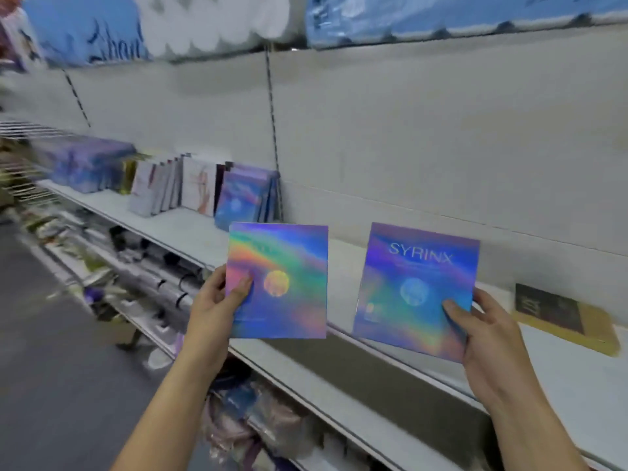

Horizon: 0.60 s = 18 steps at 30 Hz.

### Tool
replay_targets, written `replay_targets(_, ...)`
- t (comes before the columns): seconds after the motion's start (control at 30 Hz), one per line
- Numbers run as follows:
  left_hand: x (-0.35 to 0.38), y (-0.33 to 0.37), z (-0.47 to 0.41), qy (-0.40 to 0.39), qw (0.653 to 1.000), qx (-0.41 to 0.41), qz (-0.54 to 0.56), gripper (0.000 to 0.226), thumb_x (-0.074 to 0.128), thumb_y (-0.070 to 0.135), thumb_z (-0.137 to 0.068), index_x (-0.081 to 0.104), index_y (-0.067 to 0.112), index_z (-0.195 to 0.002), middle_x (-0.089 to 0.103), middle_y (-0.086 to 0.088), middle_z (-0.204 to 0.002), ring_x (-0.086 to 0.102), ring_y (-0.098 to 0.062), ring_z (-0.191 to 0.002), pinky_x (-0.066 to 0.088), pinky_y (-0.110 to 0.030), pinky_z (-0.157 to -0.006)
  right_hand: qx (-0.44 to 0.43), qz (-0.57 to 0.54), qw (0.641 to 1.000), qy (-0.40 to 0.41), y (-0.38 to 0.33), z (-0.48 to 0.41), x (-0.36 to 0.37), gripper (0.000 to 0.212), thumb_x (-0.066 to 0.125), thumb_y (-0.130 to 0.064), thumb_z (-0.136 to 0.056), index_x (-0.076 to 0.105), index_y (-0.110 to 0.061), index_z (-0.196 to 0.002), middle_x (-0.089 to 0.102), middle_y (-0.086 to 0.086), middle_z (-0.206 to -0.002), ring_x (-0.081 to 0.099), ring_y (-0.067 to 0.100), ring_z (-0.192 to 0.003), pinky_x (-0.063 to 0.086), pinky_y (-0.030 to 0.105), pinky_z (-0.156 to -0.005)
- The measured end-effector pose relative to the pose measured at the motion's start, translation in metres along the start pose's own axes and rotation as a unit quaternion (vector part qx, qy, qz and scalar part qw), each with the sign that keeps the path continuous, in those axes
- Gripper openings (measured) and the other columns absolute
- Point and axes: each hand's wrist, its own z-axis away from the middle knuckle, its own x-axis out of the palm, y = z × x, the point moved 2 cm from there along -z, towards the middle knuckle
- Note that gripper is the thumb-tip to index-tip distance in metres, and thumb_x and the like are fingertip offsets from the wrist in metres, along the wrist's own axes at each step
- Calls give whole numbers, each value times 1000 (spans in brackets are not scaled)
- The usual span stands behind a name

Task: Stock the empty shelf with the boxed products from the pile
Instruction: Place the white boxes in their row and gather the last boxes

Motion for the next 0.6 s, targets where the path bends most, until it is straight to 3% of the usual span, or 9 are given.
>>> replay_targets(0.07, -33, 6, -2, 42, 999, 2, -2, 28, 67, 21, -91, 66, 16, -119, 74, -13, -115, 72, -25, -93, 57, -47, -85, 8, 4, 1000, -22, 11, -3, 31, 24, 61, 0, -94, 65, -12, -113, 75, 9, -109, 76, 23, -87, 61, 46, -79)
replay_targets(0.13, -67, 10, -5, 67, 998, 11, -11, 26, 64, 17, -95, 66, 17, -121, 76, -9, -114, 74, -22, -92, 61, -42, -80, 16, 6, 999, -47, 21, -4, 64, 24, 61, -1, -94, 64, -12, -115, 76, 7, -108, 76, 22, -85, 63, 42, -73)
replay_targets(0.33, -167, 19, -23, 108, 994, 27, -4, 35, 72, 28, -90, 66, 18, -123, 76, -6, -116, 74, -23, -98, 62, -35, -77, 55, 23, 994, -96, 60, -4, 164, 27, 62, -2, -94, 61, -12, -119, 76, 7, -108, 76, 20, -81, 63, 40, -69)
replay_targets(0.43, -217, 27, -41, 116, 993, 36, -12, 70, 88, 51, -67, 66, 17, -124, 76, -4, -115, 75, -18, -94, 61, -29, -71, 60, 24, 993, -95, 81, -2, 215, 25, 62, -1, -94, 62, -14, -116, 75, 11, -111, 76, 23, -82, 61, 49, -78)
replay_targets(0.47, -232, 29, -49, 121, 992, 38, -10, 70, 87, 50, -66, 65, 16, -124, 76, -4, -114, 75, -16, -92, 61, -28, -70, 60, 24, 993, -95, 87, -2, 233, 25, 62, -1, -94, 62, -14, -115, 75, 10, -111, 76, 25, -85, 60, 54, -82)
replay_targets(0.53, -260, 32, -65, 120, 992, 40, 5, 50, 76, 34, -79, 65, 14, -123, 77, -3, -112, 75, -14, -88, 61, -26, -68, 57, 27, 993, -96, 96, -1, 268, 26, 62, 1, -94, 62, -15, -116, 78, 5, -104, 74, 30, -90, 56, 62, -88)
replay_targets(0.6, -284, 33, -83, 115, 993, 34, 17, 39, 66, 22, -87, 63, 13, -125, 77, -3, -112, 75, -13, -87, 62, -27, -68, 47, 31, 994, -91, 104, -2, 299, 27, 61, 2, -94, 62, -16, -114, 78, 0, -98, 74, 29, -90, 55, 61, -90)
